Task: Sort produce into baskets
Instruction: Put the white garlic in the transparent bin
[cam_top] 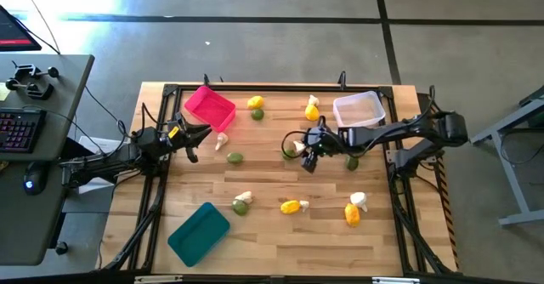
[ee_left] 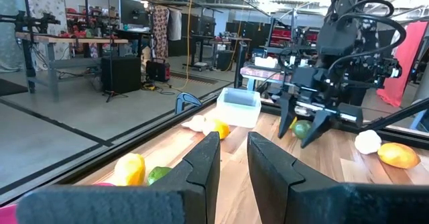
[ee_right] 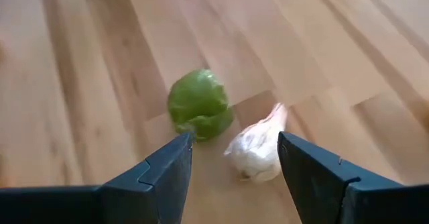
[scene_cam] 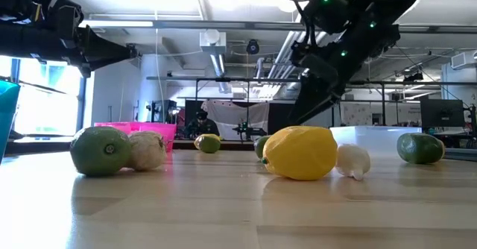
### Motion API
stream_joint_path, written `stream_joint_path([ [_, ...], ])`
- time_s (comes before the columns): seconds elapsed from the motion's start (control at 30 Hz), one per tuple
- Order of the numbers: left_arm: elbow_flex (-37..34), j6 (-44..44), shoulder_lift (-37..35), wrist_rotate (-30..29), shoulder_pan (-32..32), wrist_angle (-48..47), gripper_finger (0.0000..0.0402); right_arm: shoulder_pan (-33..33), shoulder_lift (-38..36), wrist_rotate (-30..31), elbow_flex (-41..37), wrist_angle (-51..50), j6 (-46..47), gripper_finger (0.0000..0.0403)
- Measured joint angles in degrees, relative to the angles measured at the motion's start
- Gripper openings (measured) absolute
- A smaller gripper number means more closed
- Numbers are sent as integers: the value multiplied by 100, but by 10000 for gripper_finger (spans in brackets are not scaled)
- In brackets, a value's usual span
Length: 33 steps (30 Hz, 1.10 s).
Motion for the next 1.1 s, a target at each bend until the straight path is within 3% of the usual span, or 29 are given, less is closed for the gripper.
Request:
stream_joint_path([
  [0.2, 0, 0, 1, 0, 1, 0, 62, 2, 33, 278, 0, 259, 188, 213],
  [0.33, 0, 0, 0, 0, 0, 0, 62, 0, 33, 82, 0, 553, 105, 222],
  [0.57, 0, 0, 1, 0, -1, 0, 62, -125, 33, 361, 0, 0, -295, 218],
  [0.7, 0, 0, 0, 0, 1, 0, 62, -116, 33, 346, -4, -340, -474, 179],
  [0.8, 0, 0, 1, 0, 0, 0, 62, -109, 28, 59, -4, -477, -358, 113],
  [0.93, 0, 0, 0, 0, 0, 0, 62, -31, 26, 502, -4, -414, -369, 39],
  [1.0, 0, 0, 0, 0, -1, 0, 62, -62, 24, 228, -4, -421, -386, 37],
  [1.1, 0, 0, 0, 0, -2, 0, 62, -155, 48, -342, -4, -430, -455, 72],
])
